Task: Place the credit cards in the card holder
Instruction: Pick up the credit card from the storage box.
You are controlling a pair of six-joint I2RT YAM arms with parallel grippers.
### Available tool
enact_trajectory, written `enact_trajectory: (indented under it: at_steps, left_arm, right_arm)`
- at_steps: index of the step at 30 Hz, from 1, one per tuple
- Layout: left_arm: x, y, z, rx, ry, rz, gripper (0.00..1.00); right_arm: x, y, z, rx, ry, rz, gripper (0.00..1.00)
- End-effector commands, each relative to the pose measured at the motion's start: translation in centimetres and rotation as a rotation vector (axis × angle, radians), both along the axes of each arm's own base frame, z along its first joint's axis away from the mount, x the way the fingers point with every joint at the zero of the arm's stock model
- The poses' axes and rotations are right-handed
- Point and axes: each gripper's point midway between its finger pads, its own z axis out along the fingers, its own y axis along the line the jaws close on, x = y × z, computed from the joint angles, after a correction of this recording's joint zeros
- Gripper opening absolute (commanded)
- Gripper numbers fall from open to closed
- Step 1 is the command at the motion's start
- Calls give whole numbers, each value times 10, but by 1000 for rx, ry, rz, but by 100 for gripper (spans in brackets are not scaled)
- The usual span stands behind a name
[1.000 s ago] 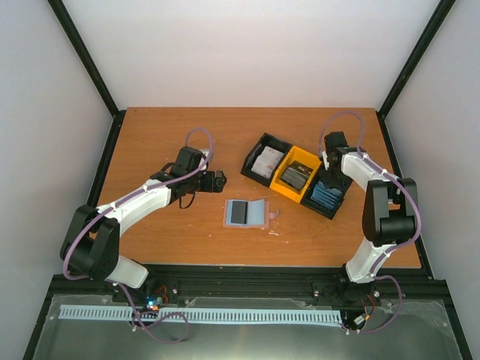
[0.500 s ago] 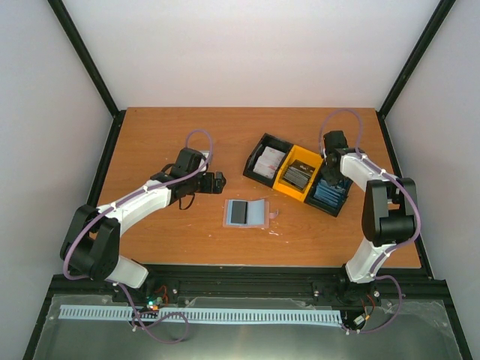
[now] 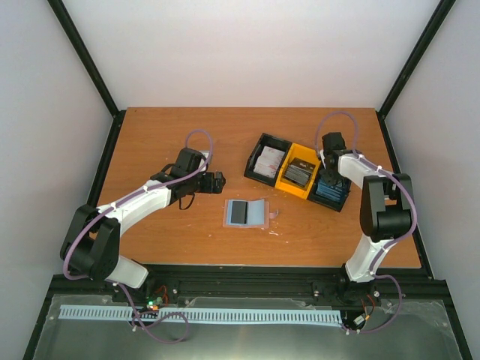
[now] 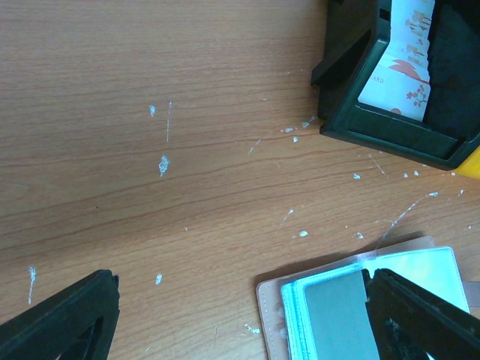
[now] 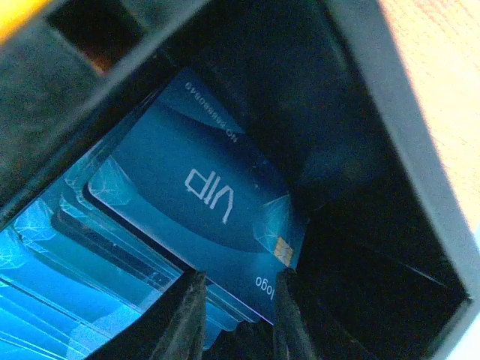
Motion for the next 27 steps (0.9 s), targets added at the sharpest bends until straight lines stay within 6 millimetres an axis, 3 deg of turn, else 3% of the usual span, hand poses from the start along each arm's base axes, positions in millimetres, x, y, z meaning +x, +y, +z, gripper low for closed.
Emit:
enact_trajectory:
  at_steps: [1,8,27]
  left_arm:
    - [6,1,8,-1,-38,3,91]
    - [6,1,8,-2,-39,5,91]
    - [7,1,7,1,-34,8,91]
  right_arm:
    - [7,3,-8,0,-4,19,24]
    - [20,-6,-2,-66,-48,29,14]
    - [33,-12,10,-128,-85,49,15]
